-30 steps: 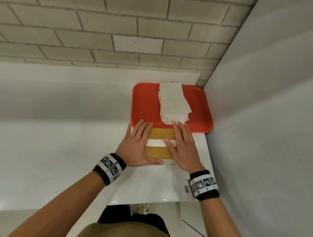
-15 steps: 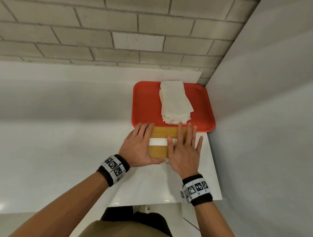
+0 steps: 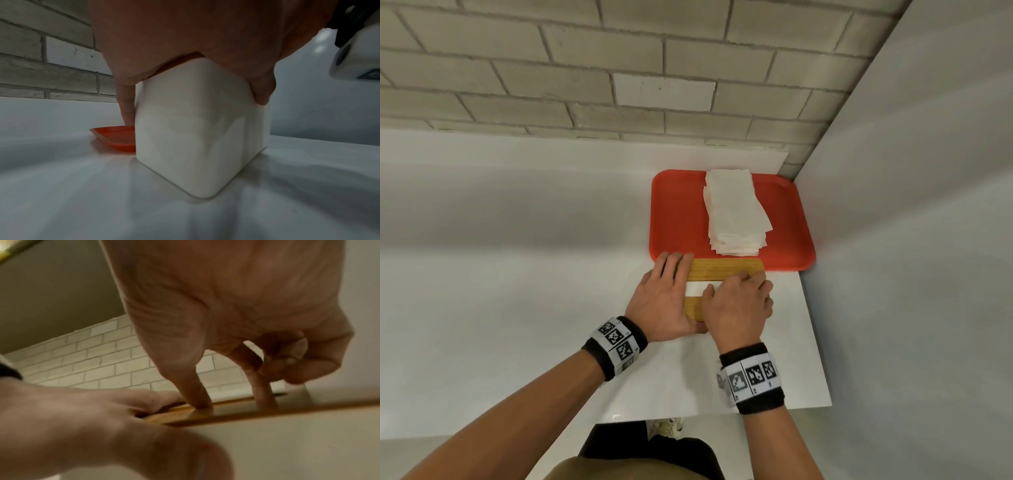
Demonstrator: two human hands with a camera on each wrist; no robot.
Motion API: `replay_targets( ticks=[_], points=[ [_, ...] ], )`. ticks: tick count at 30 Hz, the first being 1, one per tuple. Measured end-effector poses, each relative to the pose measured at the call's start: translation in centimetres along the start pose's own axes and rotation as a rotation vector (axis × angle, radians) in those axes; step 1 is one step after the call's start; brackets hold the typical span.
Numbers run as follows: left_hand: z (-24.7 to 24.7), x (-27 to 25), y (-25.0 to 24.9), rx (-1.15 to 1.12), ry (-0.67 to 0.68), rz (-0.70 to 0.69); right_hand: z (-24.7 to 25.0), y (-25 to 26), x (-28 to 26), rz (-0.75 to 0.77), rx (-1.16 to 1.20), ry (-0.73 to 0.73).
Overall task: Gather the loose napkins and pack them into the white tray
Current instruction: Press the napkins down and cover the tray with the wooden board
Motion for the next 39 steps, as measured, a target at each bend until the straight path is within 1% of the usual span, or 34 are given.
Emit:
replay_targets(
  ticks=[4, 8, 13, 17, 22, 28, 30, 32, 39],
  points=[
    [-0.1, 0.0, 0.0, 0.005, -0.011, 0.006, -1.0, -0.8, 0.6, -0.111, 0.187, -0.064],
    [0.1, -0.1, 0.0, 0.016, -0.017, 0.000, -1.2, -1.3, 1.3, -0.142, 0.227, -0.106],
    [0.2, 0.0, 0.0, 0.016, -0.002, 0.001, -1.6, -1.2, 0.8, -0.139, 0.242, -0.180],
    [0.3, -0.1, -0.1, 0.014, -0.010, -0.004, -1.5, -1.5, 0.3, -0.112, 0.349, -0.253],
    [0.4, -0.1, -0.1, 0.011, -0.017, -0.010, -1.7, -1.5, -0.1, -0.083, 0.415, -0.271],
    [0.3, -0.1, 0.0, 0.015, 0.005, -0.011, -1.8, -0.9, -0.2, -0.072, 0.373, -0.301],
    [0.3, -0.2, 0.0, 0.014, -0.002, -0.006, -2.2, -0.5, -0.2, -0.081, 0.308, -0.321],
    [0.3, -0.2, 0.0, 0.013, -0.002, -0.008, -2.6, -0.5, -0.1, -0.093, 0.251, -0.323],
    [0.2, -0.1, 0.0, 0.007, -0.014, -0.011, -3.0, -0.7, -0.1, -0.079, 0.180, -0.321]
  ],
)
Point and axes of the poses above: each hand's wrist, its own x-axis towards the middle knuckle, its own z-axis out of the back of the hand, y = z × x, the point moved 5 cm from there along x, towards the middle knuckle, and after that the axes turned 15 degrees about x, right-handed, at the moved point
